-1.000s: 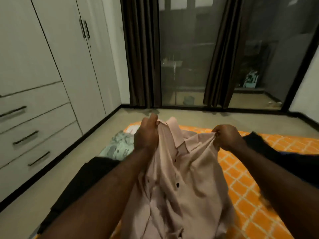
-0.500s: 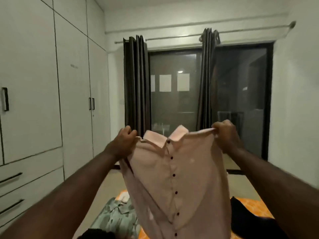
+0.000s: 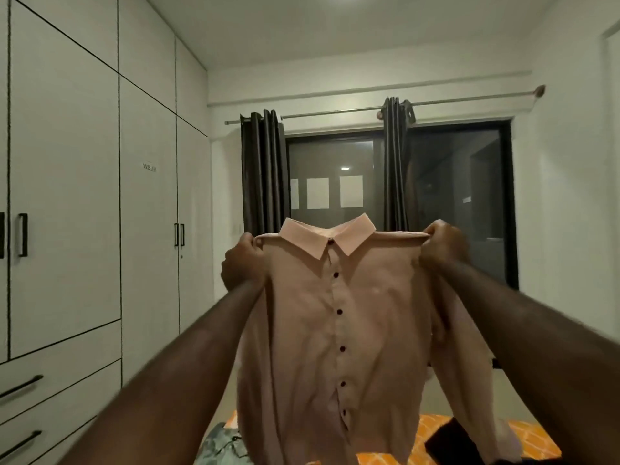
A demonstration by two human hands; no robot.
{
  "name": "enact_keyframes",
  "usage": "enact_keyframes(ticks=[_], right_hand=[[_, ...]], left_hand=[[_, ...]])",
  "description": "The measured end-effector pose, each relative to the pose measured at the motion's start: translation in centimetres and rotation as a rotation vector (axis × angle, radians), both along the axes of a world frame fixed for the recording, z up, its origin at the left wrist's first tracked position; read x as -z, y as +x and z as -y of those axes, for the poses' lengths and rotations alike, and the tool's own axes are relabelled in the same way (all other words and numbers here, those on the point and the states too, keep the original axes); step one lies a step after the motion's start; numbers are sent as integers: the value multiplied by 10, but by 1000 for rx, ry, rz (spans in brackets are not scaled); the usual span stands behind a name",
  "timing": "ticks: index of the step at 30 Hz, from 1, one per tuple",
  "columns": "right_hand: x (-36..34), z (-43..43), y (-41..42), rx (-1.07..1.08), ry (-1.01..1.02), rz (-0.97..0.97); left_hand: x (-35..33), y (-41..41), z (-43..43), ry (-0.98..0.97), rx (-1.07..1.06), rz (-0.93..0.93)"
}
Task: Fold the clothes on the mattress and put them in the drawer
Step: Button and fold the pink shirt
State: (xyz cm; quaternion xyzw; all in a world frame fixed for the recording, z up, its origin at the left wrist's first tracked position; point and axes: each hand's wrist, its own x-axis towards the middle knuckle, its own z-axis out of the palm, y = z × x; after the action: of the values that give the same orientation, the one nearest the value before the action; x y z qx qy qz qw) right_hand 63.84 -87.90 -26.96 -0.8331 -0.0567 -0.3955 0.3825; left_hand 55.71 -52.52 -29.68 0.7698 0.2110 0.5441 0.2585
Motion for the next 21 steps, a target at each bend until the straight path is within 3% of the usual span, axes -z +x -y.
enact_keyframes(ticks=[3,6,12,17,21], right_hand=[[-4,-2,1,-69,24,-99],[-6,1,4,-100,13,-64],[10,16,14,-149,-110,-85],[13,21,23,-187,-33,-101],[11,22,26,-188,23,-95]], left_hand=[[6,13,4,-283,100,44],[16,22,3,-404,168,81],[31,24,-3,-210,158,160],[30,31,2,-193,79,174],[26,29,5,-141,157,257]])
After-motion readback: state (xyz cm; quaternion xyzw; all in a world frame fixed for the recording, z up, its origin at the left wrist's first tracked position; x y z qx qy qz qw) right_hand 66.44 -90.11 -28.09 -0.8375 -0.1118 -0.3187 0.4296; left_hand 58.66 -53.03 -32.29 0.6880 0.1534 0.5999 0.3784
